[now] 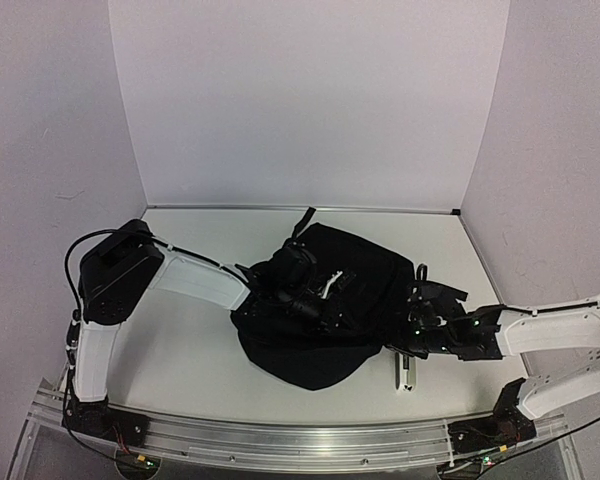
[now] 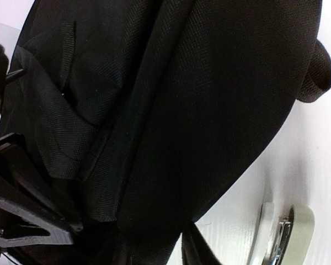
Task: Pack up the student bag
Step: Zip the student bag at the center of the board.
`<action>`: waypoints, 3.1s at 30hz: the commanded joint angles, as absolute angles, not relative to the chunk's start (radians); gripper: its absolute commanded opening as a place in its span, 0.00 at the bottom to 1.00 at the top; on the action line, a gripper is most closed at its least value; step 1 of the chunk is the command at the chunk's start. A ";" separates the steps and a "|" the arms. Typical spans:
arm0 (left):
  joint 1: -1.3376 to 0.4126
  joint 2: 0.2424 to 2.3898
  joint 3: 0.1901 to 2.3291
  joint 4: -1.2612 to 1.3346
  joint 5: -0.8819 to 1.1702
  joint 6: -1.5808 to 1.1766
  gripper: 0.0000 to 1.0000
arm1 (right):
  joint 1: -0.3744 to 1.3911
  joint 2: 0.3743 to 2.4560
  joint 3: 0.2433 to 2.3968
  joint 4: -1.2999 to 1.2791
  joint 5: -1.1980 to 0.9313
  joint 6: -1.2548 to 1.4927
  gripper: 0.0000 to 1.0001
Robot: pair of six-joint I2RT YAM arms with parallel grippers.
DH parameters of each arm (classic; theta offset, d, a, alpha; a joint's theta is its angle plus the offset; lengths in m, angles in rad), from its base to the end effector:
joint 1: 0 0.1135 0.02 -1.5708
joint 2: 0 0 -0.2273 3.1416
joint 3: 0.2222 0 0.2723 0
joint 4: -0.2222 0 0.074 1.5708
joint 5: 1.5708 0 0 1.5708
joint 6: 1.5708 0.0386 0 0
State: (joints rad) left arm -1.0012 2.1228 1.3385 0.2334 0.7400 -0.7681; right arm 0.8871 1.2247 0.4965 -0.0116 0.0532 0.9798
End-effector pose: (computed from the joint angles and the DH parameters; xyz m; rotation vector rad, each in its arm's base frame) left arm 0.2245 -0.3988 0.1083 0.8250 2.4073 -1.6873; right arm 0.1685 0.2035 0.1195 0.1439 2.4738 0.8393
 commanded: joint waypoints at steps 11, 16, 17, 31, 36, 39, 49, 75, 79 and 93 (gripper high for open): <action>-1.078 1.949 1.295 0.075 0.645 -0.653 0.10 | 0.891 1.041 0.340 0.321 0.021 1.104 0.00; -1.081 1.957 1.306 0.049 0.627 -0.644 0.10 | 0.891 0.944 0.276 0.464 -0.063 1.097 0.00; -1.083 1.962 1.312 0.052 0.625 -0.644 0.10 | 0.892 0.931 0.275 0.470 -0.081 1.089 0.00; -1.073 1.919 1.372 0.054 0.110 -0.659 0.10 | 0.891 0.929 0.290 0.477 -0.305 1.040 0.00; -1.048 1.919 1.402 0.086 0.024 -0.636 0.10 | 0.893 0.978 0.279 0.478 -0.331 1.019 0.00; -1.029 1.931 1.413 0.130 0.098 -0.632 0.10 | 0.893 1.001 0.278 0.484 -0.334 1.013 0.00; -1.025 1.960 1.329 0.338 0.497 -0.642 0.19 | 0.892 1.083 0.255 0.662 -0.288 1.062 0.00; -1.061 1.784 1.137 0.059 0.628 -0.533 0.39 | 0.892 1.062 0.413 0.102 0.088 1.151 0.70; -1.087 1.793 1.145 -0.031 0.614 -0.493 0.39 | 0.891 1.150 0.457 0.114 0.113 1.132 0.56; -1.158 1.863 1.159 -0.039 0.642 -0.507 0.30 | 0.872 1.663 0.911 0.242 0.072 0.839 0.06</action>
State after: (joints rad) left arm -1.1381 1.8264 1.1343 -0.0528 0.6055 -0.5148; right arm 0.8863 1.5494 0.7514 0.1310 0.0974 0.9769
